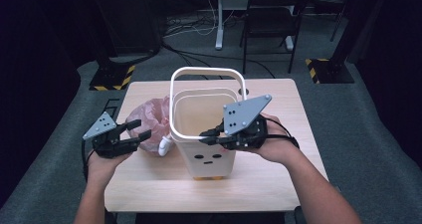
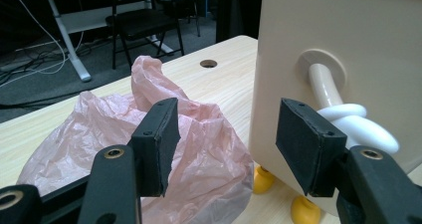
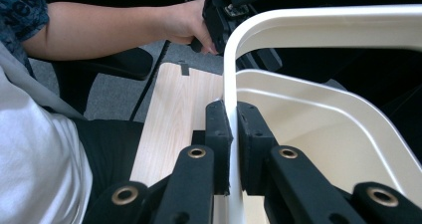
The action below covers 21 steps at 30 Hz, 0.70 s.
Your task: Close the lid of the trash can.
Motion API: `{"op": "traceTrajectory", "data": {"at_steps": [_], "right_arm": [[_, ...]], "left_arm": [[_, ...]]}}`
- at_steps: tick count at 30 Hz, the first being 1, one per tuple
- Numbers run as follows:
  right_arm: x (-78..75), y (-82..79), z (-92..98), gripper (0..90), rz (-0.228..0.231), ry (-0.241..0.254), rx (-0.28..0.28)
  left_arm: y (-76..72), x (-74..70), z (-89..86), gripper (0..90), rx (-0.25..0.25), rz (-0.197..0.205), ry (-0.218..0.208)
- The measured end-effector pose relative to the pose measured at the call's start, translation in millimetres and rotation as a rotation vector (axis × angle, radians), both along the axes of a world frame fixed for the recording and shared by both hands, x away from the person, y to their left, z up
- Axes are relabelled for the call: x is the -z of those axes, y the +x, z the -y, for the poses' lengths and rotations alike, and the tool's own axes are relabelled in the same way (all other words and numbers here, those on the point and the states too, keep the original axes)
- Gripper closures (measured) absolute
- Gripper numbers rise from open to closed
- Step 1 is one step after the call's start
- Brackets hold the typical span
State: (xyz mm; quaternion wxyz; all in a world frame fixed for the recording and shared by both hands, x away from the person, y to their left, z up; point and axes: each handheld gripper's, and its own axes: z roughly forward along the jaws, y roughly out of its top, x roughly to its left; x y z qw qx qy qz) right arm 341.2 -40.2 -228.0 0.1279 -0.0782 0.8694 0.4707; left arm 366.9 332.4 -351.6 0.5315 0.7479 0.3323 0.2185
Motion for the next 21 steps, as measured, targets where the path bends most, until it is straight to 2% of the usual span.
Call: {"op": "traceTrajectory", "data": {"at_steps": [3, 5, 13, 18, 21], "right_arm": [[-1.0, 1.9, -3.9, 84.4, -0.033, -0.017, -0.017], [0.8, 3.4, -6.9, 84.4, -0.038, -0.038, -0.011], [2.9, 5.9, -11.9, 84.3, -0.066, -0.069, -0.015], [5.4, 7.3, -14.0, 83.8, -0.075, -0.091, -0.002], [6.5, 6.7, -14.5, 81.7, -0.063, -0.094, 0.000]], "left_arm": [[-0.3, 0.0, 1.0, 41.8, 0.005, 0.001, 0.003], [-0.4, -0.1, 0.8, 41.8, 0.005, 0.002, 0.003], [-0.4, -0.2, -0.6, 41.8, -0.001, 0.004, -0.001], [-0.4, -0.2, -0.8, 41.8, -0.002, 0.004, -0.002], [-0.4, -0.2, -1.2, 41.8, -0.002, 0.005, -0.002]]}}
